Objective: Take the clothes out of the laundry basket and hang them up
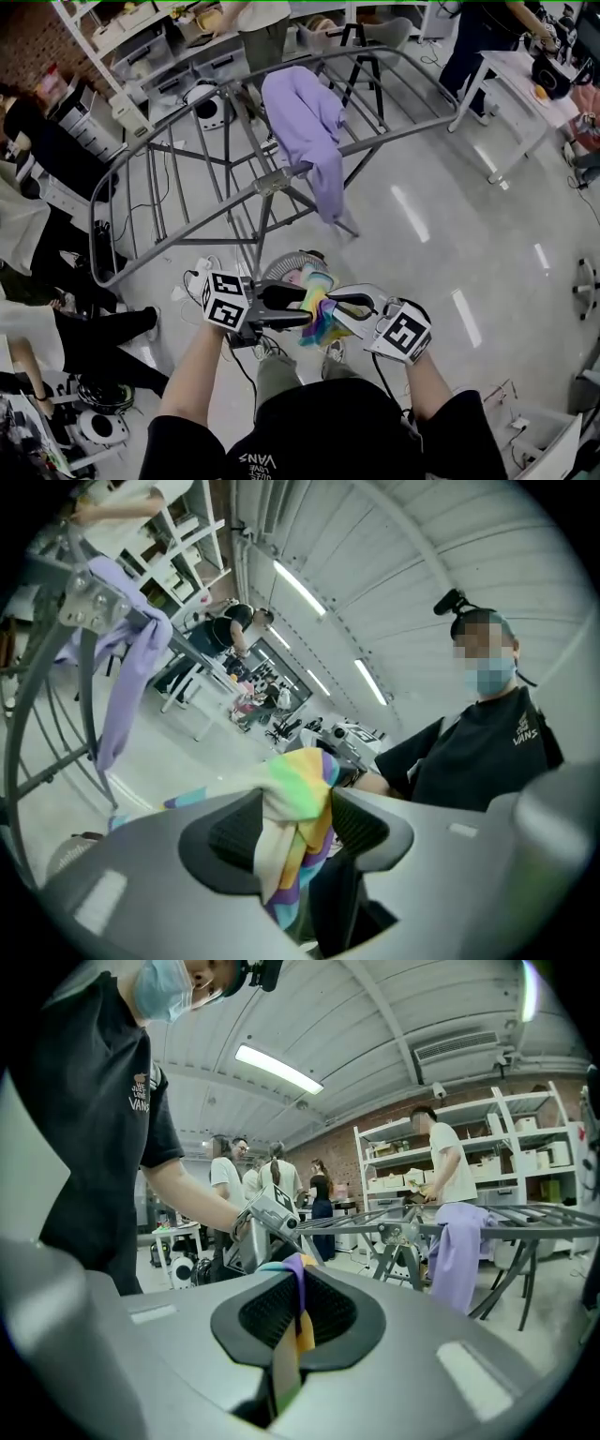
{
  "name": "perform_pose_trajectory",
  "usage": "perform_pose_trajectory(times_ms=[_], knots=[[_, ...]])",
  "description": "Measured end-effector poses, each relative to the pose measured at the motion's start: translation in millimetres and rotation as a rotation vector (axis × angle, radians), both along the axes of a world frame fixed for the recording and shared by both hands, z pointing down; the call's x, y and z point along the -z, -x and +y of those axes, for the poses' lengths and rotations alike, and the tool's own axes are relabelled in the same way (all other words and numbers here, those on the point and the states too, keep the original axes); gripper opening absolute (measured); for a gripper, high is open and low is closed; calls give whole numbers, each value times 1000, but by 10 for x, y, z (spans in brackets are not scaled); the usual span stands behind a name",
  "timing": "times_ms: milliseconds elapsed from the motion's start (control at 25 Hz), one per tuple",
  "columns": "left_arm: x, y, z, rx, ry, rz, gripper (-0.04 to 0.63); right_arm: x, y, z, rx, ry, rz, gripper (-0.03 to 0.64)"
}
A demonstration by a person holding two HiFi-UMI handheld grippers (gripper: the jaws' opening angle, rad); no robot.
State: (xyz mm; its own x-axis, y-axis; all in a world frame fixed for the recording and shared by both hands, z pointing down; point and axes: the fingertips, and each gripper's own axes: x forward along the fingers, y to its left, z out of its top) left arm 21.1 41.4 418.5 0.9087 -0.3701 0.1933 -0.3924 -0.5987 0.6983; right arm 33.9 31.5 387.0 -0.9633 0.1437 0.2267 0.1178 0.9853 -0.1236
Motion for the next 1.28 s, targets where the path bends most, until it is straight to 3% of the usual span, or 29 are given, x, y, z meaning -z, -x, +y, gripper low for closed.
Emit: perform_pose_trajectory(times_ms=[160, 280, 400, 600, 720, 1040, 1160, 1280], knots=[[61, -63, -74, 21, -48, 4, 196, -46, 5, 91, 8, 10, 9, 17], [45, -85, -30, -13, -85, -81, 119, -88, -10, 159, -3, 32, 12, 17], [-36, -84, 85, -94, -155, -260, 64, -205, -33, 256, -8, 58, 44, 18], [-173, -8, 269, -279, -358, -696, 41, -493, -72, 372, 17, 158, 129, 43], [-184, 59, 400, -372, -475, -888, 40, -589, -139, 278, 1, 241, 139, 84], [108, 205, 670, -631, -820, -1256, 37, -920, -37, -301, -179, 400, 187, 111], [307, 265, 688, -642, -904, -1344, 37, -1113, 39, -329, -182, 494, 223, 162], [493, 319, 690, -594, -970, -1387, 37, -1327, 78, -260, -165, 577, 261, 209]])
